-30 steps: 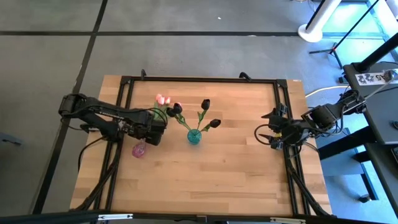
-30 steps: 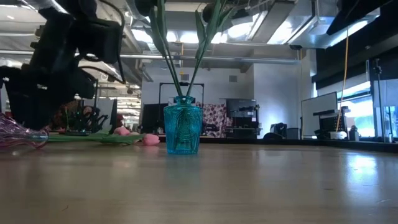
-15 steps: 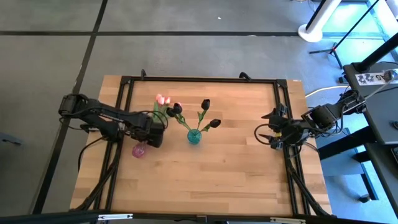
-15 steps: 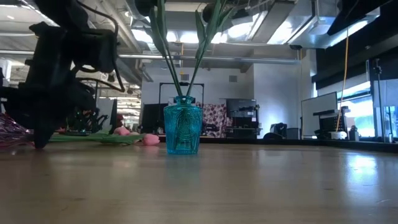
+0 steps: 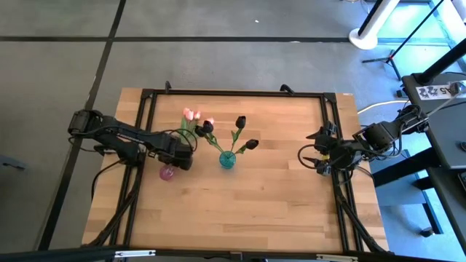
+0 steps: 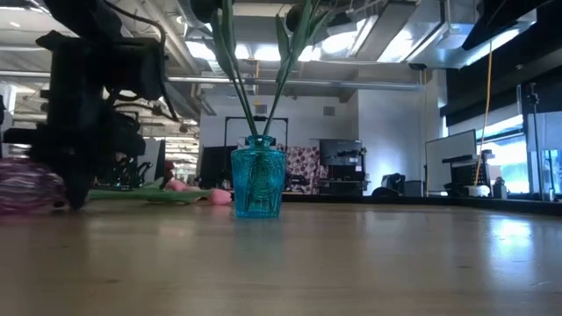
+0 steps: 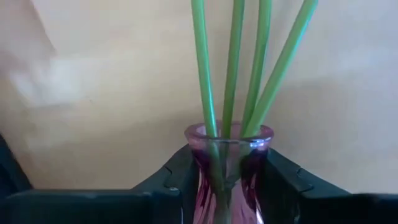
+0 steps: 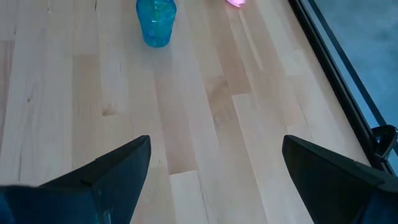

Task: Sort flowers into vase by color
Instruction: Adjust the pink vase, then return to Home Position

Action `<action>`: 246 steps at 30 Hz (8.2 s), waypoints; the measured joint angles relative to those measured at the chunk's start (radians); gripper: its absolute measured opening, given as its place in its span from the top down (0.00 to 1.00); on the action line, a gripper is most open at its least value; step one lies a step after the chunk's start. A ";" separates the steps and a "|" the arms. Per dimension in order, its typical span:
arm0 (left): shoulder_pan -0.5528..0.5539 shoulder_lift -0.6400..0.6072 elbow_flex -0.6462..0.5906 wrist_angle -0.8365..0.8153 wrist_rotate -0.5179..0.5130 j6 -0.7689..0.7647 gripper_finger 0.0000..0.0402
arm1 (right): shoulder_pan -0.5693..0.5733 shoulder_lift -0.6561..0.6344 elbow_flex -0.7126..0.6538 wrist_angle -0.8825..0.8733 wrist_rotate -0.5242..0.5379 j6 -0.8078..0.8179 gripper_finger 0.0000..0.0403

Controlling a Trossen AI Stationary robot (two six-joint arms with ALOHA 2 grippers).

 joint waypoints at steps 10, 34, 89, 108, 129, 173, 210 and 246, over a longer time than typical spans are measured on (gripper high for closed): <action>-0.022 -0.002 0.001 0.130 -0.197 0.001 0.71 | 0.000 0.000 0.000 0.000 -0.002 0.007 0.10; 0.090 0.060 -0.001 0.391 -0.488 0.033 0.71 | 0.000 0.000 0.000 -0.002 -0.018 0.033 0.10; -0.391 0.403 -0.170 0.866 -1.508 -0.106 0.70 | 0.000 0.149 0.000 0.481 0.183 -0.262 0.10; -0.543 0.406 -0.170 0.803 -1.444 -0.043 0.55 | 0.000 0.209 0.000 0.536 0.166 -0.230 0.10; -0.544 0.180 -0.170 0.559 -1.227 -0.045 0.55 | 0.000 0.209 0.000 0.524 0.147 -0.227 0.10; -0.536 -0.123 -0.170 0.333 -1.070 0.059 0.38 | 0.000 0.209 0.000 0.516 0.148 -0.204 0.10; -0.591 -0.178 -0.170 0.173 -0.954 0.039 0.38 | 0.000 0.208 0.000 0.486 0.140 -0.170 0.10; -0.643 -0.524 -0.147 -0.093 -0.511 0.062 0.44 | -0.052 0.228 0.000 0.522 0.006 -0.178 0.10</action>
